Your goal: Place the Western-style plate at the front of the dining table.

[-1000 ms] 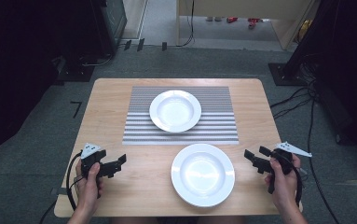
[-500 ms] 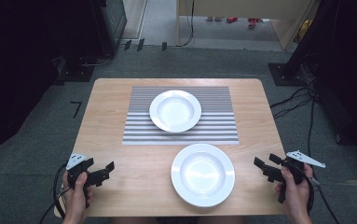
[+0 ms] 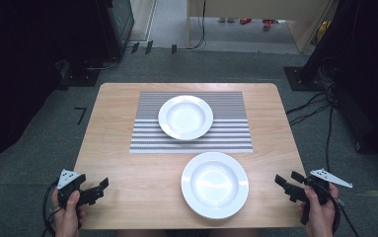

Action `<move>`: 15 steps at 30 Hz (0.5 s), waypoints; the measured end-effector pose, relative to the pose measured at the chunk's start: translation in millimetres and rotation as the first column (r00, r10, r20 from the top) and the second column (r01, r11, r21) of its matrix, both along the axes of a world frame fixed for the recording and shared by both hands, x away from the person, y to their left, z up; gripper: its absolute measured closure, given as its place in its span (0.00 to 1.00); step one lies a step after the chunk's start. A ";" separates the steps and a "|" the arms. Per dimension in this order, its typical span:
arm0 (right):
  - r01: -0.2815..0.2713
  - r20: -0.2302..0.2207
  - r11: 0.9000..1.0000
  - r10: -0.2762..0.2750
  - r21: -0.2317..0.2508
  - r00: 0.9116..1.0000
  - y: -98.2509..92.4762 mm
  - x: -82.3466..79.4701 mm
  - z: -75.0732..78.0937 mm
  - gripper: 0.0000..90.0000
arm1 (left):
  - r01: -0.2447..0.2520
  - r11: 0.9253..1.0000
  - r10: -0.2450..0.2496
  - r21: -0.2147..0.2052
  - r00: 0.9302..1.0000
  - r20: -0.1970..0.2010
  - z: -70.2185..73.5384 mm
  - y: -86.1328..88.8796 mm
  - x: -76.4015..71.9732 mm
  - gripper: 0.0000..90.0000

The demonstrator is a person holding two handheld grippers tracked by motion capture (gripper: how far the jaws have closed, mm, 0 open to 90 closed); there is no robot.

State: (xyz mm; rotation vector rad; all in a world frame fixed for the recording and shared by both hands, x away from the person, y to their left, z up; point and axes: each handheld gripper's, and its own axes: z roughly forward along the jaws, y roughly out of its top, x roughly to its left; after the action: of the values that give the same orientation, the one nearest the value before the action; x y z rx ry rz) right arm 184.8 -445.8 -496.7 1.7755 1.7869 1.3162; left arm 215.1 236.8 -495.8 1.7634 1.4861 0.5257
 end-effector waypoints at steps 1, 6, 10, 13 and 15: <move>0.004 -0.001 1.000 -0.004 -0.008 1.000 -1.5 -1.4 -1.3 0.20 | -0.001 1.000 0.001 0.008 1.000 -0.001 -0.9 1.2 -0.5 0.11; 0.019 -0.008 0.999 -0.020 -0.033 1.000 -8.1 -7.8 -5.5 0.20 | -0.022 0.999 0.022 0.031 1.000 -0.012 -7.5 8.8 -3.2 0.11; 0.031 -0.018 0.999 -0.031 -0.036 0.999 -12.5 -13.1 -10.1 0.20 | -0.027 0.997 0.029 0.069 0.999 -0.029 -12.9 10.3 -4.5 0.11; 0.036 -0.026 0.997 -0.038 -0.072 0.999 -11.9 -15.8 -14.0 0.18 | -0.019 0.996 0.022 0.091 0.999 -0.039 -15.8 7.9 -5.0 0.11; 0.034 -0.028 0.995 -0.037 -0.098 0.999 -9.6 -16.6 -15.5 0.17 | -0.017 0.995 0.021 0.099 0.999 -0.043 -17.2 6.4 -4.8 0.11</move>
State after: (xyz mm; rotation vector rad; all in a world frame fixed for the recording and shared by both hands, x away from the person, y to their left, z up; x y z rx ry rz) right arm 168.2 -455.4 -512.3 1.7749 1.7952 1.1742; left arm 210.3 243.1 -512.9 1.8492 1.5320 0.5830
